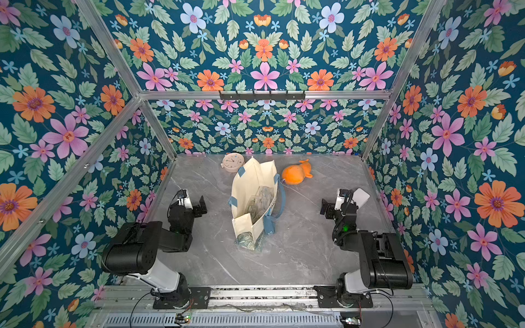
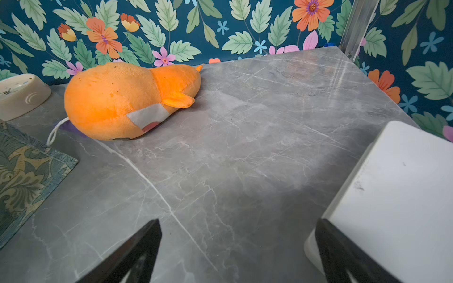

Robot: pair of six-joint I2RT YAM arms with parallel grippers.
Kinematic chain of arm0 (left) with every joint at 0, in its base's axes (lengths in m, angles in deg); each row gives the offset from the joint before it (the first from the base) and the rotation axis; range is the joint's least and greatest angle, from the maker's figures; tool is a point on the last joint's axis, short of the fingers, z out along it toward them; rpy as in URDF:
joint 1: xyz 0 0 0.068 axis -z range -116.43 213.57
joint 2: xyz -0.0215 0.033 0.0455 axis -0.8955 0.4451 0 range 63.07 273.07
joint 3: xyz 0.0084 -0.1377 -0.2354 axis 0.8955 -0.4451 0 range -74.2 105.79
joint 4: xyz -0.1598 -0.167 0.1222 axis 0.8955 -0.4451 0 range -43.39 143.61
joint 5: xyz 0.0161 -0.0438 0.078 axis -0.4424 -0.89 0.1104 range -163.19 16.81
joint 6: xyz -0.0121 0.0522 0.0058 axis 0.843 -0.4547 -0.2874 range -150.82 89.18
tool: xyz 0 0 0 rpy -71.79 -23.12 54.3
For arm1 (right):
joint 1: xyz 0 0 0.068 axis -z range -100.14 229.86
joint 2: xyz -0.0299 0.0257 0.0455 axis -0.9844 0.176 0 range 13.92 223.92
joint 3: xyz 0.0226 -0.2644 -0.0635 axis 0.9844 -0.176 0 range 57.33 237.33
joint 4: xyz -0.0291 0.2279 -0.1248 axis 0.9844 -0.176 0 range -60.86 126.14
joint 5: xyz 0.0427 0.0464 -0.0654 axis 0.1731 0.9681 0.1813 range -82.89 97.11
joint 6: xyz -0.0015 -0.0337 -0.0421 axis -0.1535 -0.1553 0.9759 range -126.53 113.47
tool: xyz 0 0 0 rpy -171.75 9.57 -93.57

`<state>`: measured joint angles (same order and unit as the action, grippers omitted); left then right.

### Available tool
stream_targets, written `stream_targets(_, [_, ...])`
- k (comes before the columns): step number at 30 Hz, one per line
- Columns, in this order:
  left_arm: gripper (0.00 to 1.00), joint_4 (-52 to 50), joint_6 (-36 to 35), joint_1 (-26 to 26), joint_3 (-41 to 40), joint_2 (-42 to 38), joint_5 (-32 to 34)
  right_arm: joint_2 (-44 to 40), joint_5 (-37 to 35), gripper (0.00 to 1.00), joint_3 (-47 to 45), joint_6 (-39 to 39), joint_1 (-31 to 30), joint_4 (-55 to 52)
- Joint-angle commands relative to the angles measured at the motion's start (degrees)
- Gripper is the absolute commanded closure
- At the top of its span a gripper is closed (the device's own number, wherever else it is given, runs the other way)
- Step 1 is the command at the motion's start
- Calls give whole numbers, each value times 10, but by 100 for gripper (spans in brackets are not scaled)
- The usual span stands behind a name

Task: Take out the compass set from the canvas bag
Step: Adjust the canvas bag at the center of the board.

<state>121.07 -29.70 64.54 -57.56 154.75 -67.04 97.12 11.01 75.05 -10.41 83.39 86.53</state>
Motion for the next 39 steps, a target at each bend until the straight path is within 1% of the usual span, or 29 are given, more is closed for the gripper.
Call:
stream_targets(1, [0,15,-2,-1,2,1,2,0,0,1,0,2,0,18])
stream_targets(10, [0,16,0,0,1,0,1,0,4,1,-1,0,1,18])
stream_targets(13, [0,1,0,0,4,-4,0,0,4,1,0,0,1,18])
stream_targets(25, [0,16,0,0,3,-4,6,0,4,1,2,-1,1,13])
stream_targets(27, [0,-23,10,-2,17,-21,21,0,4,1,2,-2,1,13])
stream_targets(28, [0,-59,11,-2,30,-35,25,0,4,1,2,-1,1,13])
stream_targets(29, [0,-94,8,-1,41,-51,20,0,4,1,2,-1,1,14])
stream_targets(31, [0,-132,-1,3,51,-81,12,-1,-2,1,0,4,0,17])
stream_targets(32, [0,-157,-4,12,59,-99,32,-7,-17,1,7,6,-7,4])
stream_targets(33, [0,-176,-4,21,67,-114,57,-26,-47,1,29,12,-21,-52])
stream_targets(35, [0,-224,14,37,96,-142,89,-61,-160,1,122,26,-70,-251])
stream_targets(36, [0,-261,24,44,116,-151,88,-61,-192,1,161,23,-83,-303])
stream_targets(37, [0,-306,35,54,147,-157,87,-58,-212,1,202,21,-92,-351])
stream_targets(39, [0,-401,57,79,215,-155,97,-54,-223,1,268,23,-118,-442])
